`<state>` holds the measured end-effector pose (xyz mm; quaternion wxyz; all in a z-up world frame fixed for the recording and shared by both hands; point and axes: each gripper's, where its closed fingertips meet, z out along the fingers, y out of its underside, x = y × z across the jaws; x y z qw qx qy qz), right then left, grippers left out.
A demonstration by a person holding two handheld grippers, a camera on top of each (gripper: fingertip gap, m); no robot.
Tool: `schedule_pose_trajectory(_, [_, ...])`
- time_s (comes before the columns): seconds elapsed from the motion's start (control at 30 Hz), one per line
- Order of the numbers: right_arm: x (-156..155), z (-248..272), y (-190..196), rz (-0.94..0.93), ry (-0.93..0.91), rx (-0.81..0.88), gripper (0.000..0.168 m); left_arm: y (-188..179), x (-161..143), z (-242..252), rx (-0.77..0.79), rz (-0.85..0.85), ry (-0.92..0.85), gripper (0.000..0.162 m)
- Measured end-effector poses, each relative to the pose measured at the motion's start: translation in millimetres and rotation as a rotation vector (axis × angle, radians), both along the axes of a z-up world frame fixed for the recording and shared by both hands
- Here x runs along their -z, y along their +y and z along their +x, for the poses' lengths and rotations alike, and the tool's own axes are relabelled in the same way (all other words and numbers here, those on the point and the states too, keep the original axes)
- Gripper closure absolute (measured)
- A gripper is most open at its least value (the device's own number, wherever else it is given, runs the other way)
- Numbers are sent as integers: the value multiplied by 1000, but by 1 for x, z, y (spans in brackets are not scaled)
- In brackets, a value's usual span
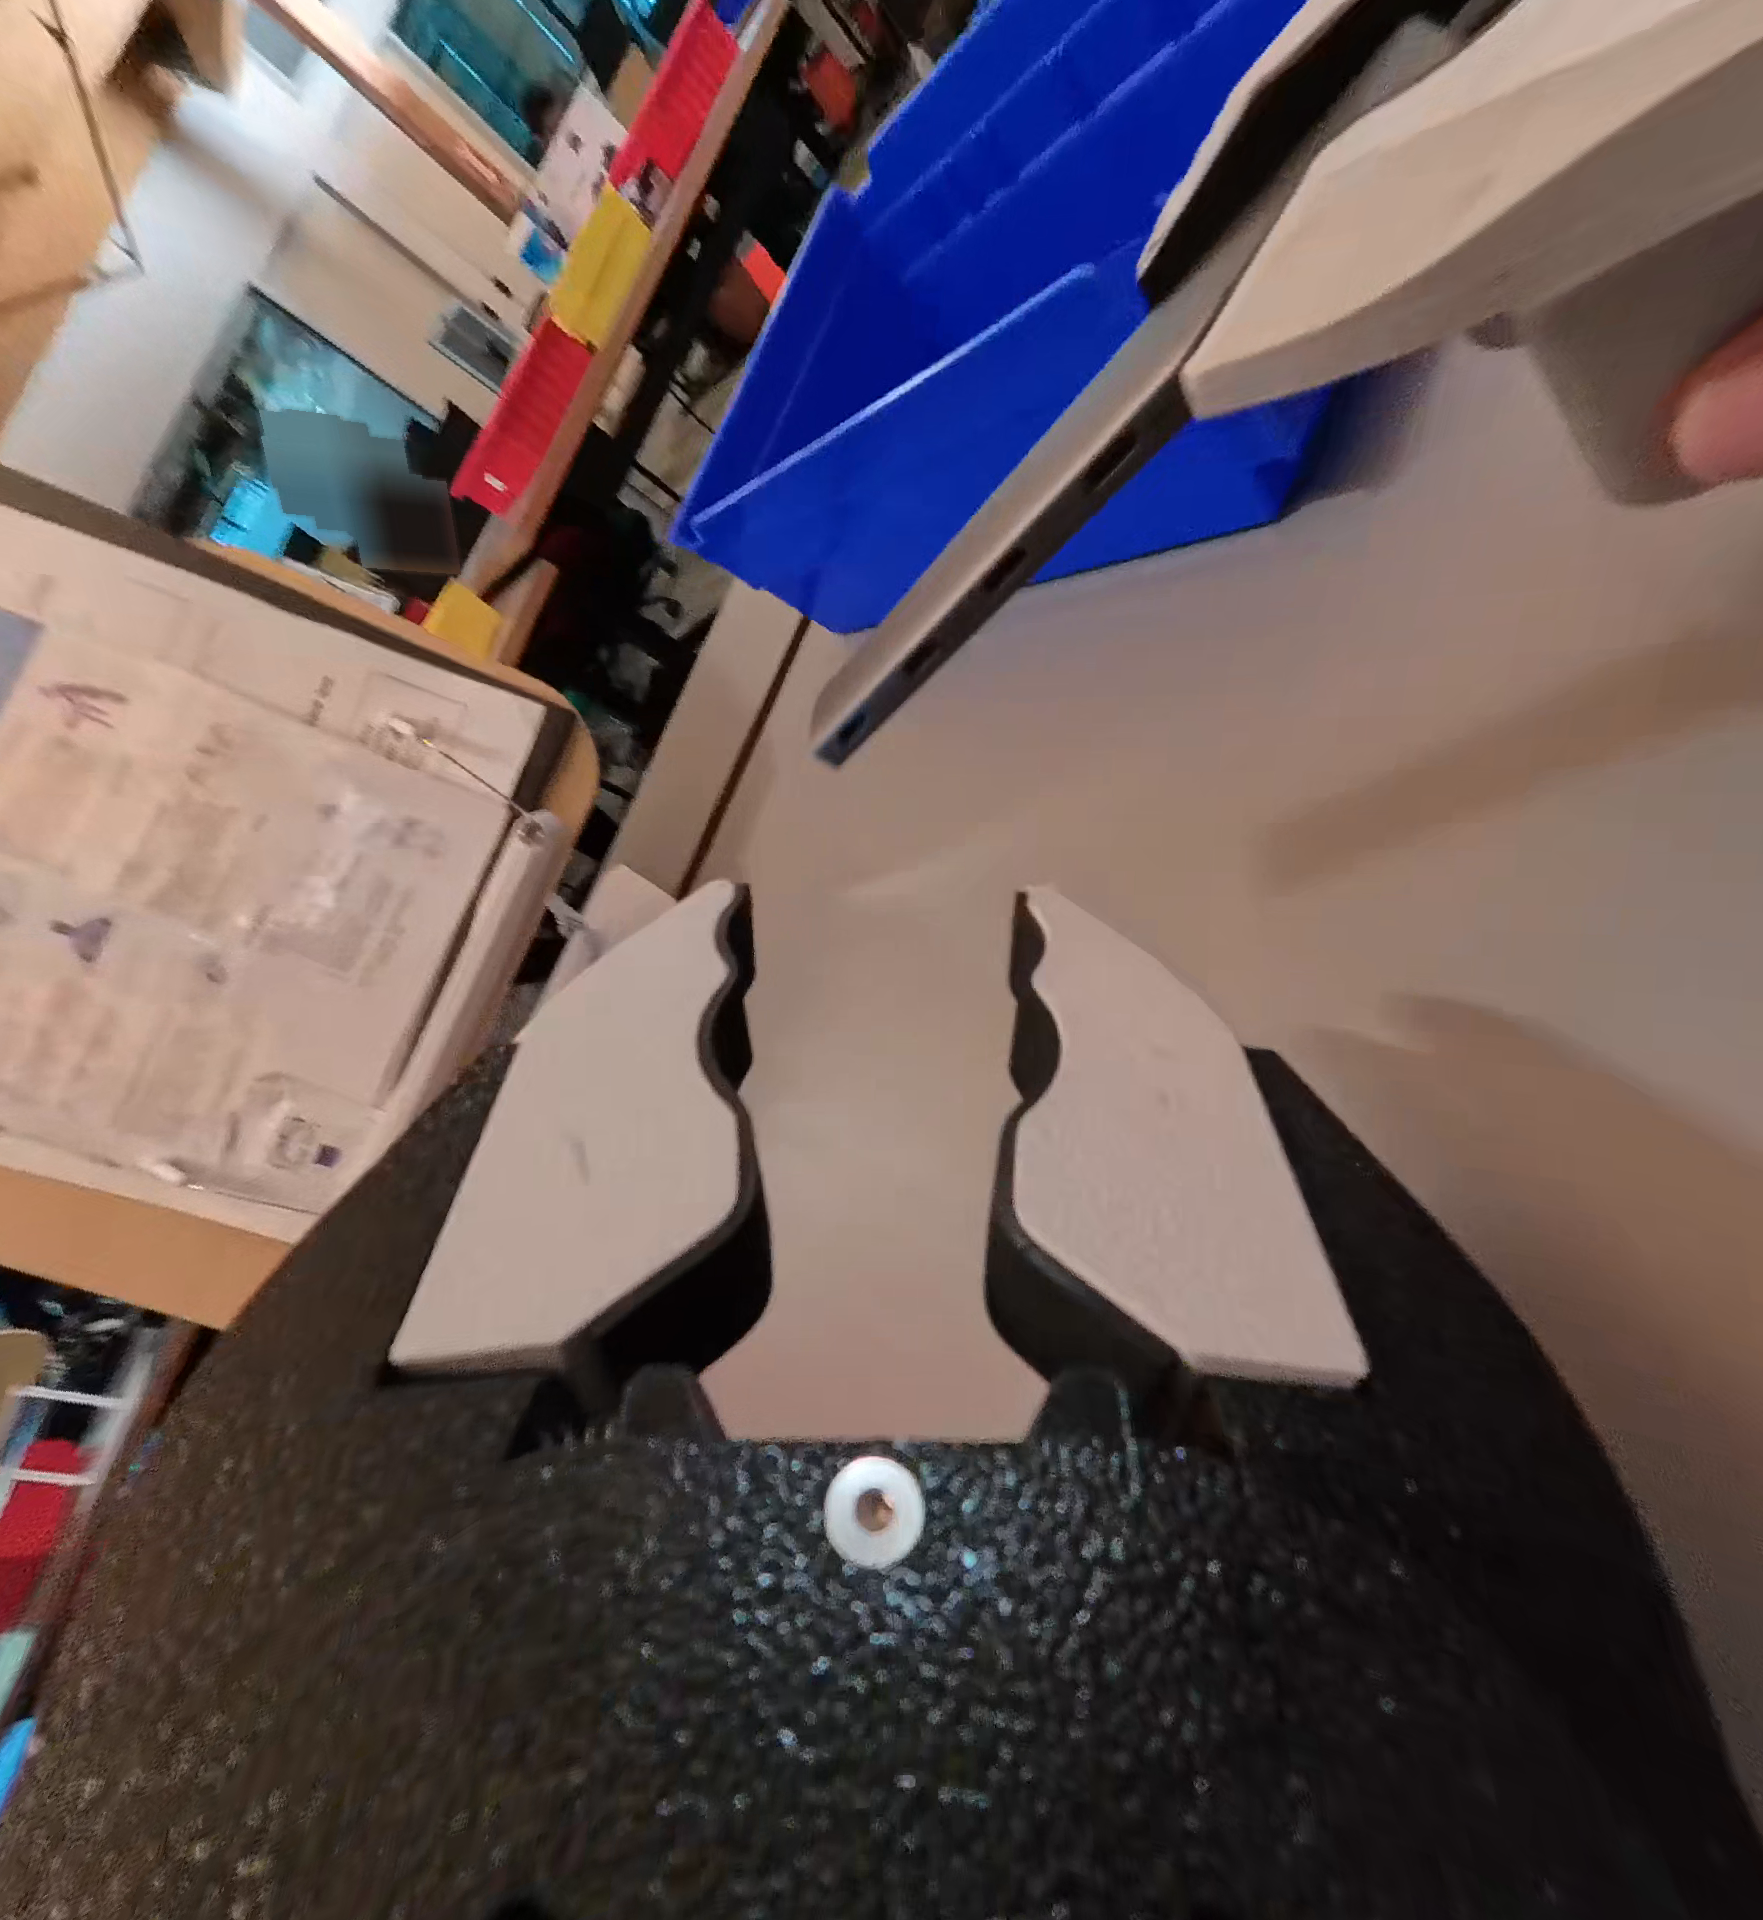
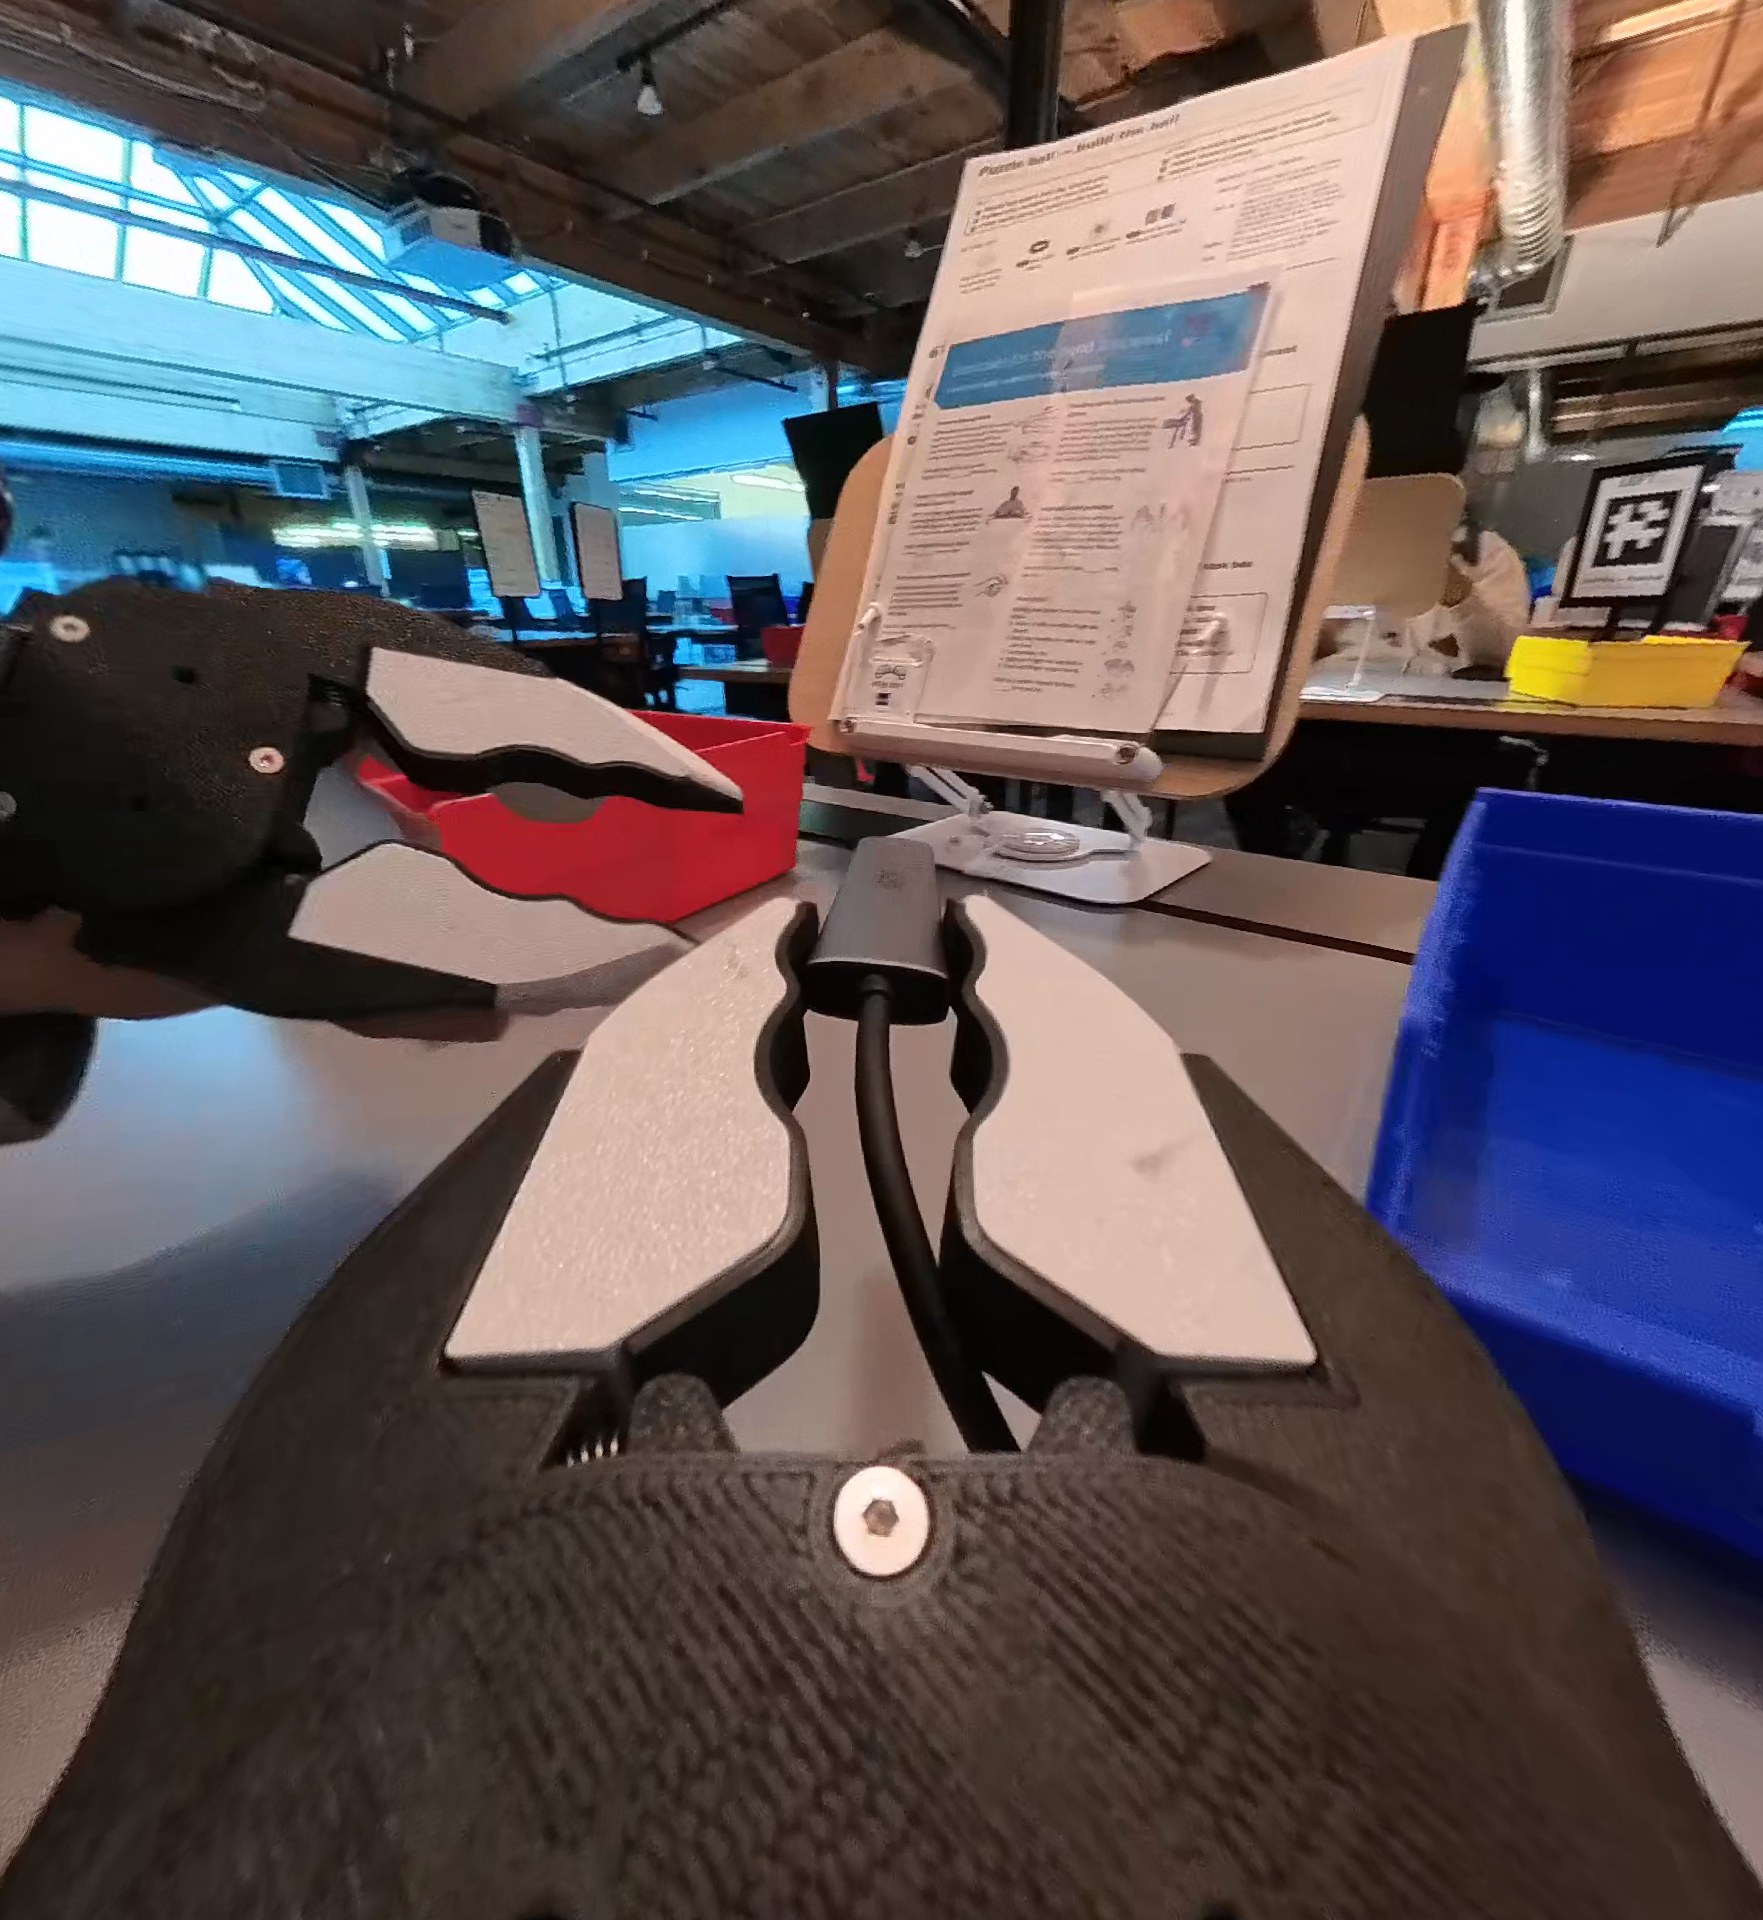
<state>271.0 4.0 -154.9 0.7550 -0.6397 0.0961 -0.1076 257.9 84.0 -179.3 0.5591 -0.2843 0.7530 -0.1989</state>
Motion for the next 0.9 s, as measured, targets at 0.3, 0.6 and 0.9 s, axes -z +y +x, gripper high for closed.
schedule_pose_trajectory(0.3, [5, 15, -11, -4, -35, 21, 145, 54, -16, 14, -166, -220, 21, 105])
schedule_pose_trajectory(0.6, [6, 12, -6, -5, -40, -19, 145, 81, -37, 28, -255, -387, -21, 106])
schedule_pose_trajectory(0.9, [12, 1, 7, -69, -97, -44, 145, 92, -40, 23, -252, -560, 1, 106])
